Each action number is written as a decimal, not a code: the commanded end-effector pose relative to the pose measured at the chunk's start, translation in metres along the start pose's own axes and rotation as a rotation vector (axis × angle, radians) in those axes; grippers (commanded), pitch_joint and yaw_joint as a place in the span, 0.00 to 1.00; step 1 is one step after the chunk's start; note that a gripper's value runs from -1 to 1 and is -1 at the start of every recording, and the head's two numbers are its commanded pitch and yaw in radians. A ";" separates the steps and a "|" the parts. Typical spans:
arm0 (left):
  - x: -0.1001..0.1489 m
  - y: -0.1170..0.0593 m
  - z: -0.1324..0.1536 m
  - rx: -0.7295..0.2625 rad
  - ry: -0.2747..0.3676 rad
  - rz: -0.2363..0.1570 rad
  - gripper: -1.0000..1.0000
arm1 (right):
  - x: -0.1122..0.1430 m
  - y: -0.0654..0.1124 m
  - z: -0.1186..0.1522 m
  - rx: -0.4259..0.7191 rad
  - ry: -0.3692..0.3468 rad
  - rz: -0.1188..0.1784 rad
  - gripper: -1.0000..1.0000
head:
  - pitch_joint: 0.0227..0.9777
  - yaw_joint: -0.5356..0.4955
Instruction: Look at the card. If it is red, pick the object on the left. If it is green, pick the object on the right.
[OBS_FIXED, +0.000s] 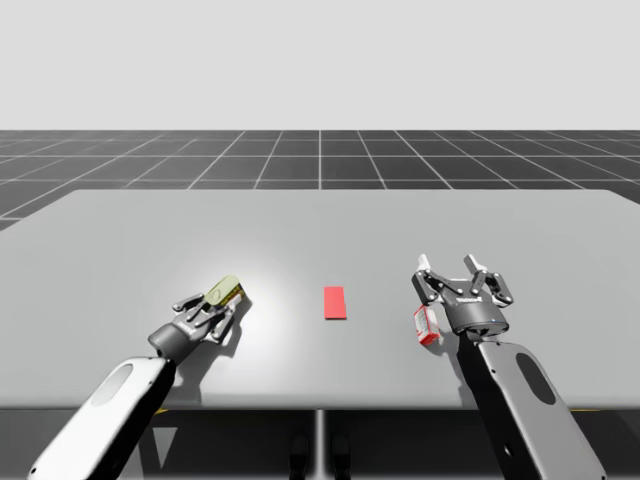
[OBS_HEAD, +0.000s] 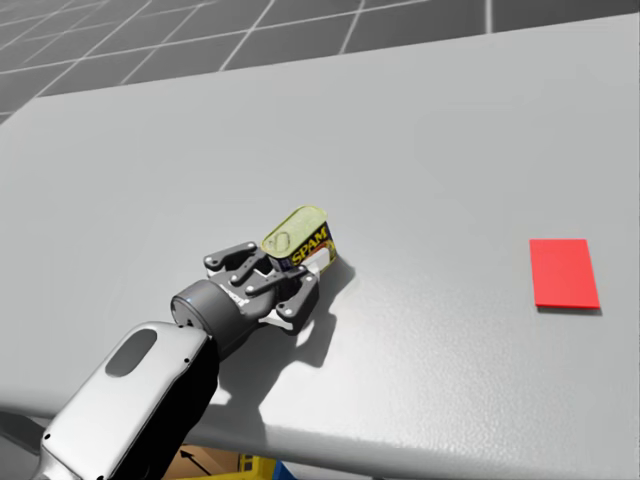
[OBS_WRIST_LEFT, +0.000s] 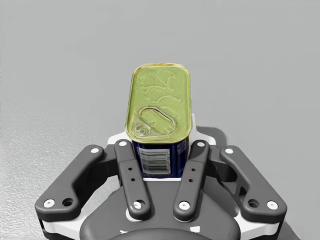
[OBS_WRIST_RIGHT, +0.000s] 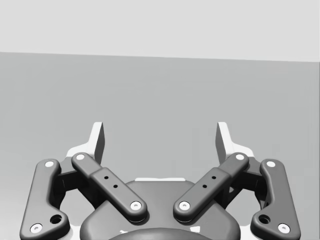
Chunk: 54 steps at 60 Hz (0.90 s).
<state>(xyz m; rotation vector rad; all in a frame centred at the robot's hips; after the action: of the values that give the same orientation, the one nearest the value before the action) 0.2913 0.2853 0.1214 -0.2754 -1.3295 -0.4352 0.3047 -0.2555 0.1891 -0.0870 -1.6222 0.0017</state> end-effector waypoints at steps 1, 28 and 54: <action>-0.007 -0.001 0.002 -0.055 0.031 -0.004 1.00 | 0.000 0.000 0.000 0.000 -0.002 -0.001 0.00 | 0.82 0.85; -0.011 -0.006 0.003 -0.097 0.043 -0.019 1.00 | -0.001 0.000 0.000 -0.021 -0.017 0.035 0.00 | 0.62 0.89; -0.012 -0.011 0.004 -0.127 0.046 -0.026 1.00 | -0.001 -0.001 0.000 -0.030 -0.020 0.043 0.00 | 0.44 0.91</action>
<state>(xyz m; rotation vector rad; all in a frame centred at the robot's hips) 0.2915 0.2898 0.1223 -0.2733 -1.3299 -0.4613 0.3049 -0.2560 0.1879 -0.1423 -1.6393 0.0118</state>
